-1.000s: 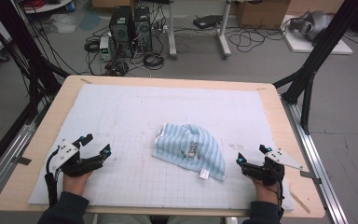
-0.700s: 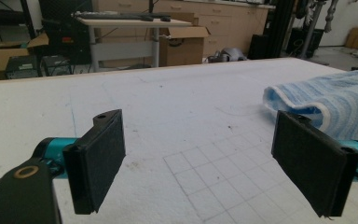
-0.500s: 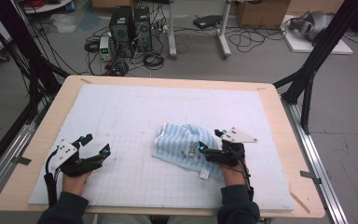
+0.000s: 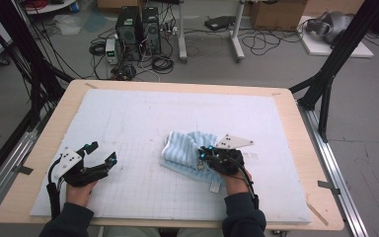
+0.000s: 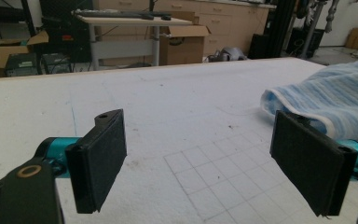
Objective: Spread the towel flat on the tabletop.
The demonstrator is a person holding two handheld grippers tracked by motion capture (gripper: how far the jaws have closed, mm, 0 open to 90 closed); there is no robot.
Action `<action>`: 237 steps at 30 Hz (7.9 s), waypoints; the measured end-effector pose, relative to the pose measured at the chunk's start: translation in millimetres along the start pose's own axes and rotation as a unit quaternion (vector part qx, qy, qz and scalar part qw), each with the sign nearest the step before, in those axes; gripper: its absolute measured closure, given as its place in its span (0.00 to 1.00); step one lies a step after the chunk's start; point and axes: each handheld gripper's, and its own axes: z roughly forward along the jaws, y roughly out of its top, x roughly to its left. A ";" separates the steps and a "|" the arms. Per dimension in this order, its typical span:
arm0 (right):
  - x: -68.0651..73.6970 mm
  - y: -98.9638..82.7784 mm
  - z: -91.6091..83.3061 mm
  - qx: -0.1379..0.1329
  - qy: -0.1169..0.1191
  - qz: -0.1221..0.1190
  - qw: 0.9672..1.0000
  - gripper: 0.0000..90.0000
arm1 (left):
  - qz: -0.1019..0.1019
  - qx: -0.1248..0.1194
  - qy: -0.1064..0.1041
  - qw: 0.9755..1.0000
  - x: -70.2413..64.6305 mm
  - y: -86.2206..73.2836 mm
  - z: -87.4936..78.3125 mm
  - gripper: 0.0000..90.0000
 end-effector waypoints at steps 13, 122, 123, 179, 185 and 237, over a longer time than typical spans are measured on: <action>56.7 -21.7 -11.4 0.022 0.134 -0.043 0.990 0.91 | 0.000 -0.001 0.000 1.000 -0.1 0.0 -0.1 0.21; -43.7 16.7 21.2 0.145 -0.111 0.014 0.983 0.94 | 0.022 0.229 -0.168 0.959 -40.9 8.2 8.0 0.92; -44.7 22.8 21.4 0.133 -0.124 0.007 0.983 0.94 | 0.019 0.227 -0.167 0.959 -41.2 8.4 8.4 0.92; 51.0 -32.0 17.7 0.126 0.067 -0.044 0.989 0.81 | 0.001 0.191 -0.183 0.964 -50.8 11.6 26.0 0.90; 47.6 -27.7 7.9 0.103 0.061 -0.047 0.992 0.92 | -0.016 0.149 -0.203 0.968 -50.1 19.0 25.4 0.90; 38.7 -19.0 23.6 0.136 0.029 -0.135 0.981 0.96 | -0.030 0.097 -0.166 0.981 -58.4 53.8 89.6 0.92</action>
